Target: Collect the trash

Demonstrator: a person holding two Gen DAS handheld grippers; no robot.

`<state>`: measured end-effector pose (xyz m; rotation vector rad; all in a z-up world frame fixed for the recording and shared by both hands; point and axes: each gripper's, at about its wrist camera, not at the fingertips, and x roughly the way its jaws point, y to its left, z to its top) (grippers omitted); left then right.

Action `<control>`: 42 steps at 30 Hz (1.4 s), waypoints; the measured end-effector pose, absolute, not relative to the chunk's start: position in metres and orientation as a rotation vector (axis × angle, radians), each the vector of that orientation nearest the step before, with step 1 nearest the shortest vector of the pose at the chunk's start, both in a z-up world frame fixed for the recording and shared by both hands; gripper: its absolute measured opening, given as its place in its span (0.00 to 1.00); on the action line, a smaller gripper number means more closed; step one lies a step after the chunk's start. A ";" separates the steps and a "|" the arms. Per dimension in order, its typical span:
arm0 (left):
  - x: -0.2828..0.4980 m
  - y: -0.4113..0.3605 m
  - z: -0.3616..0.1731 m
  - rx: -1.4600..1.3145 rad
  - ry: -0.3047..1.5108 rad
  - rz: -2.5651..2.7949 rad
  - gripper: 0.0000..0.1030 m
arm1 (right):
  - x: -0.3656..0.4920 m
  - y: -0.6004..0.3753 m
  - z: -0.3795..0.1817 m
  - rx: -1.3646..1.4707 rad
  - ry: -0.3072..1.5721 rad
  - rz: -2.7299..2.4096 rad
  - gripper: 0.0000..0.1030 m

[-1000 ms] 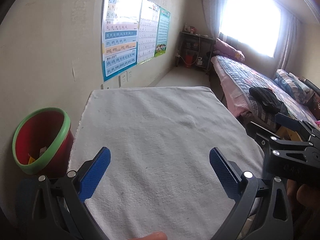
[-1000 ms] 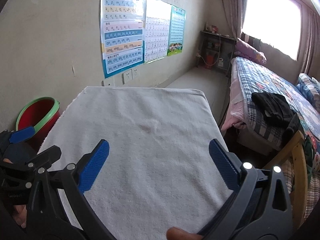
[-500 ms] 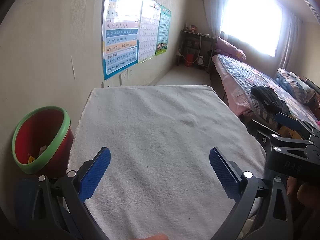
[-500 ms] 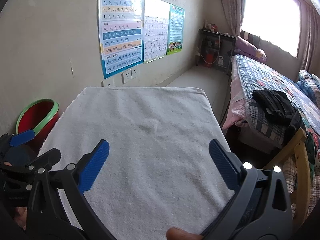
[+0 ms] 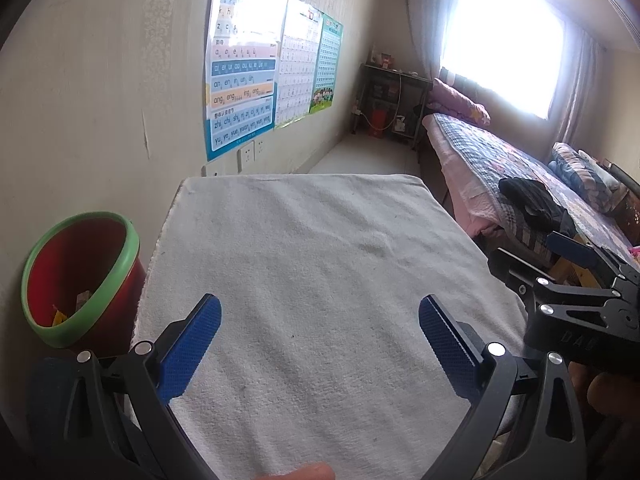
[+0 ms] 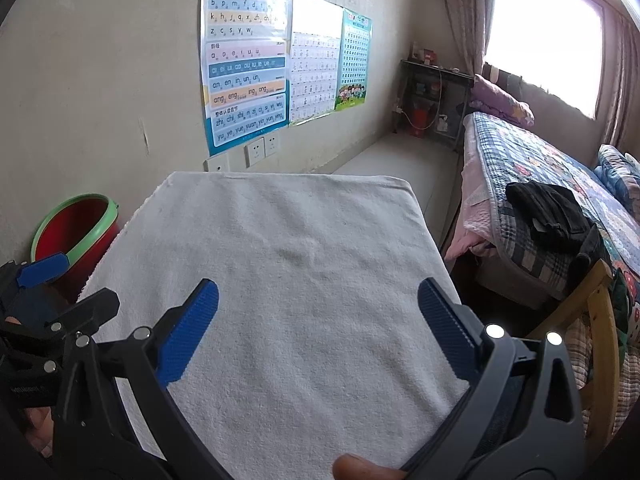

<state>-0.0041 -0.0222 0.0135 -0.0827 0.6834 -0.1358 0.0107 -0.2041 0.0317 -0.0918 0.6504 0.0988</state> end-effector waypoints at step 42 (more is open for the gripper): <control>-0.002 -0.018 0.017 -0.090 0.675 -0.128 0.92 | 0.011 -0.207 0.031 -0.116 0.648 0.098 0.95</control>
